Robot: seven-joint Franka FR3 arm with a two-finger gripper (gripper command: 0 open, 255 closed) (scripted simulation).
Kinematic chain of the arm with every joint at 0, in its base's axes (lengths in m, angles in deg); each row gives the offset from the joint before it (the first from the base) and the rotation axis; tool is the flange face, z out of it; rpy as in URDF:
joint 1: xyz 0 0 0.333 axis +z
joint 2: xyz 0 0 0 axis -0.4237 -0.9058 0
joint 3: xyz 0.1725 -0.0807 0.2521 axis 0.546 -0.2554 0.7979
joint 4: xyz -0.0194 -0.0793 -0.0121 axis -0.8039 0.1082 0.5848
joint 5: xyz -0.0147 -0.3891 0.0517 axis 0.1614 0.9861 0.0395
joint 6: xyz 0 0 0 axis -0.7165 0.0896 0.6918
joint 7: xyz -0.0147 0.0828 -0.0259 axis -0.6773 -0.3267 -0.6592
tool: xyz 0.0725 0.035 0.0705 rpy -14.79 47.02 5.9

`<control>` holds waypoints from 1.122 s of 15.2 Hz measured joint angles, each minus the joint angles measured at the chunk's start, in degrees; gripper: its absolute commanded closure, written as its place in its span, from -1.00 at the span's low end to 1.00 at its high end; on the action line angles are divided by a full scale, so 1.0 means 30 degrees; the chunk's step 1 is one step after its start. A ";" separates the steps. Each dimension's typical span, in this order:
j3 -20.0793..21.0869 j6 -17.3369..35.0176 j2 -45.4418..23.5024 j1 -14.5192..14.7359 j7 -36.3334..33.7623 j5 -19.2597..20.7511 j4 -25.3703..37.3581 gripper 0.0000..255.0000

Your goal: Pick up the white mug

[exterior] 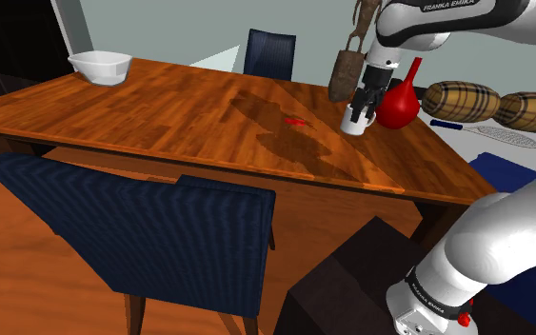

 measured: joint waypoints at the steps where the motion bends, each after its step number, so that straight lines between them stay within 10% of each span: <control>1: -0.0204 0.0177 -0.0767 -0.0009 0.0292 -0.0033 0.0587 -1.00; 17: -0.2417 0.0598 -1.0399 -0.1584 0.4895 -0.1821 0.9570 -1.00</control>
